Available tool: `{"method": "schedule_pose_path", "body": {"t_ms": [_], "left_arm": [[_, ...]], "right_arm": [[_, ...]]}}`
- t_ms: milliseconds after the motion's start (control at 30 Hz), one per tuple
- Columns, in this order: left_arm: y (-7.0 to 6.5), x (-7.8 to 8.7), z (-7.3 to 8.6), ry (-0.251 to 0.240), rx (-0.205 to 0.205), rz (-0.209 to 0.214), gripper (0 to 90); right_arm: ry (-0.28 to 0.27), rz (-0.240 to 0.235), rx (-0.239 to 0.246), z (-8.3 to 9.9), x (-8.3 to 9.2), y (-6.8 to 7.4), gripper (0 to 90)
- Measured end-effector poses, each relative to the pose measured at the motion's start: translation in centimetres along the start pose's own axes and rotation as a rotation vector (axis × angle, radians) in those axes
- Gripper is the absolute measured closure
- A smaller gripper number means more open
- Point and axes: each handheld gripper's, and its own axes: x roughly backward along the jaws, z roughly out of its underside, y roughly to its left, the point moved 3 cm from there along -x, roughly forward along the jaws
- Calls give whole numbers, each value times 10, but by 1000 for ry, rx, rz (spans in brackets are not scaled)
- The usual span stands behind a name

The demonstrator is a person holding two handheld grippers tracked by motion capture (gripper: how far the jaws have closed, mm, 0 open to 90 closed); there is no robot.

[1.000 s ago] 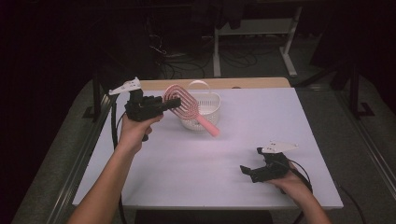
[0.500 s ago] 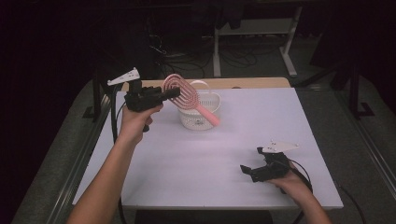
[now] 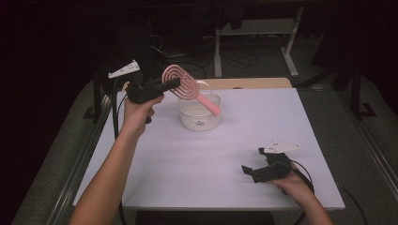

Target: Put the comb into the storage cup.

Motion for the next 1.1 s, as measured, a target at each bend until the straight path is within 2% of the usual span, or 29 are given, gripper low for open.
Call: {"method": "schedule_pose_path", "body": {"t_ms": [467, 933, 1100], "left_arm": [[25, -6, 6, -17, 34, -59, 659], [39, -23, 19, 8, 43, -119, 659], [44, -28, 28, 10, 65, -132, 659]], "right_arm": [[1, -5, -1, 0, 0, 0, 11], [5, -8, 2, 1, -1, 0, 11], [6, -9, 4, 1, -1, 0, 11]]}}
